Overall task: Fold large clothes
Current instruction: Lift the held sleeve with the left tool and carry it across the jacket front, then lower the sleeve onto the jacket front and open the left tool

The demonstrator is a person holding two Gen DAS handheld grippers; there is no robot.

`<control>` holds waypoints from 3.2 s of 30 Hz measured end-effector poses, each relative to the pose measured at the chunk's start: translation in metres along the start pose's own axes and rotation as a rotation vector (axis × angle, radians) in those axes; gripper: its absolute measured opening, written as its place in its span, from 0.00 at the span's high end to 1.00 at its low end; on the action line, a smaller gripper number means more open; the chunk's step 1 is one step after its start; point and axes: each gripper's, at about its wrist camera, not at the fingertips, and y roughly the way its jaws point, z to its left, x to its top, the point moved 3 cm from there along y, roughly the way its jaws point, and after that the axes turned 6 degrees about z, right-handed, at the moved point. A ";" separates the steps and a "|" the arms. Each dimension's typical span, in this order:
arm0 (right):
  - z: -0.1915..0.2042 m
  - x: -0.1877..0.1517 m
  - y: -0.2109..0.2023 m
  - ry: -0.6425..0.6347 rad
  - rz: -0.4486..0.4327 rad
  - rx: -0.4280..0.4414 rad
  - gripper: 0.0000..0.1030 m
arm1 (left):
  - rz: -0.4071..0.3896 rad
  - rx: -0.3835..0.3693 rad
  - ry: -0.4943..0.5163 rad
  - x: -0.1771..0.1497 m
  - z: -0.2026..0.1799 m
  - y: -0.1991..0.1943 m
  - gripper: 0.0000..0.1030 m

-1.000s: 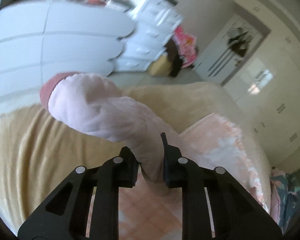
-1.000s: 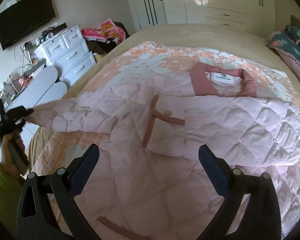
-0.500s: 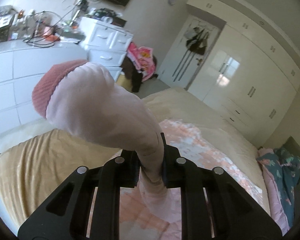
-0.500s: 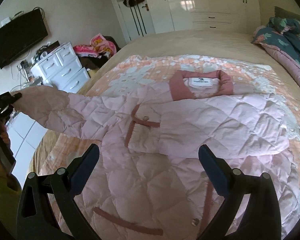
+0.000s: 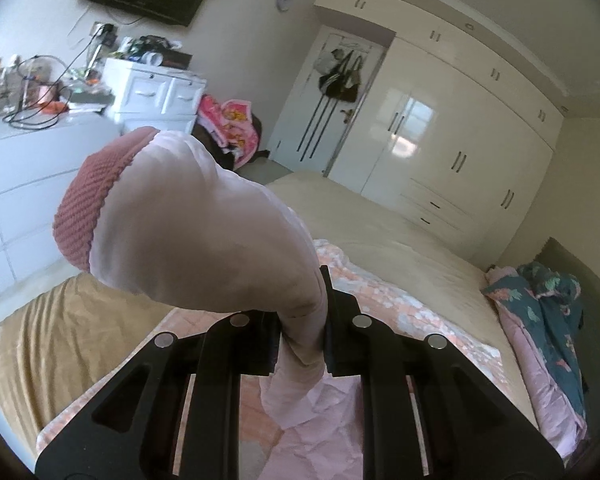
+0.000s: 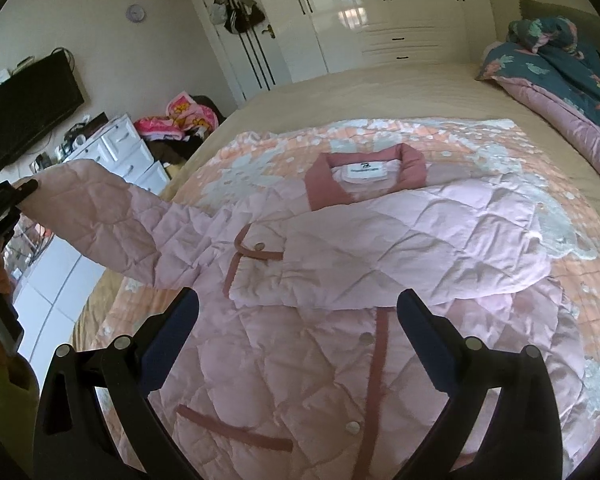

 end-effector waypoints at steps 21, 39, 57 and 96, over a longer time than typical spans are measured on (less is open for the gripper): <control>-0.084 -0.008 -0.045 0.165 -0.088 -0.008 0.04 | 0.031 -0.096 0.165 -0.027 -0.113 0.005 0.91; -0.154 -0.015 -0.067 0.279 -0.121 -0.002 0.04 | 0.097 -0.149 0.303 -0.075 -0.200 0.025 0.91; -0.206 -0.031 -0.071 0.393 -0.124 -0.004 0.04 | 0.216 -0.199 0.438 -0.148 -0.264 0.057 0.91; -0.266 -0.047 -0.058 0.515 -0.099 -0.054 0.04 | 0.495 -0.249 0.654 -0.275 -0.308 0.122 0.84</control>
